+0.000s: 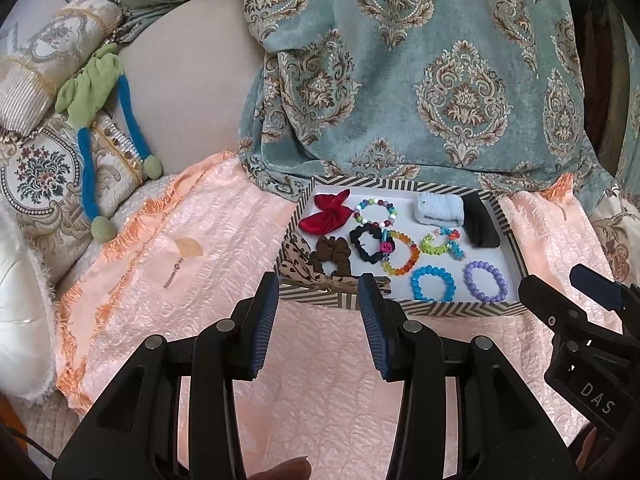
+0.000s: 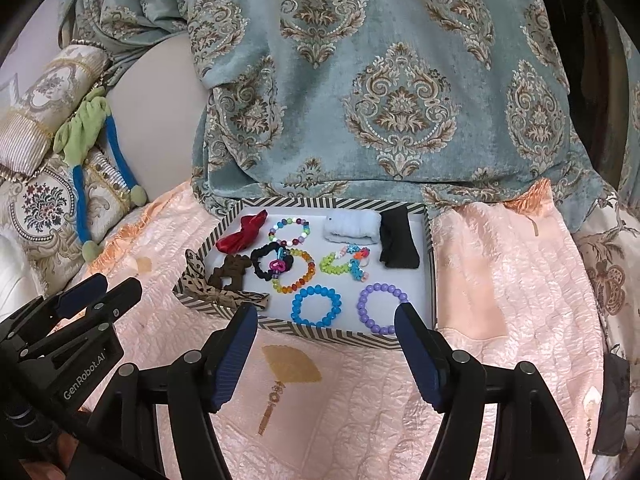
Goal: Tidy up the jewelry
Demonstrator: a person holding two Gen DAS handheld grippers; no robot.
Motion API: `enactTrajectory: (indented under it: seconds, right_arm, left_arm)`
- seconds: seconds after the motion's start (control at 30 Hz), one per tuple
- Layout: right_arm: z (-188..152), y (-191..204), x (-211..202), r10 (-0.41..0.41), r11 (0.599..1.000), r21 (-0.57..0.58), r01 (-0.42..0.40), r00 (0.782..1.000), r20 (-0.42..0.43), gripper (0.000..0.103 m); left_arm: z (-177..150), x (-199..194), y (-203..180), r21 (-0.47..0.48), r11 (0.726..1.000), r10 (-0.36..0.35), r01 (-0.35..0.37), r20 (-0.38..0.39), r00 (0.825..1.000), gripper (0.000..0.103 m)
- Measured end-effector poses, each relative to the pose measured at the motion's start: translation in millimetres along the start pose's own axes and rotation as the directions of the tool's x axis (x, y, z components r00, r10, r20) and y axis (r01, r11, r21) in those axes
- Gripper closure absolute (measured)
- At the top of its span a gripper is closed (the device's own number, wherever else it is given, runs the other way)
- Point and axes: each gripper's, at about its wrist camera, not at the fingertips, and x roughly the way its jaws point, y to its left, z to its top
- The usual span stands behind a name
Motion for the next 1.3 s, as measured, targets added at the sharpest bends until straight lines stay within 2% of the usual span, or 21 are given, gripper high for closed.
enactTrajectory:
  seconds: [0.67, 1.3]
  right_arm:
    - [-3.5, 2.5, 2.9, 0.011, 1.000, -0.004, -0.011, 1.000, -0.018, 0.033]
    - [-4.6, 4.2, 8.3, 0.017, 1.000, -0.006, -0.017, 0.999, -0.031, 0.033]
  left_arm:
    - [0.5, -4.9, 0.4, 0.000, 1.000, -0.004, 0.004, 0.025, 1.000, 0.062]
    - [0.3, 2.1, 5.6, -0.017, 1.000, 0.005, -0.005, 0.001, 1.000, 0.062]
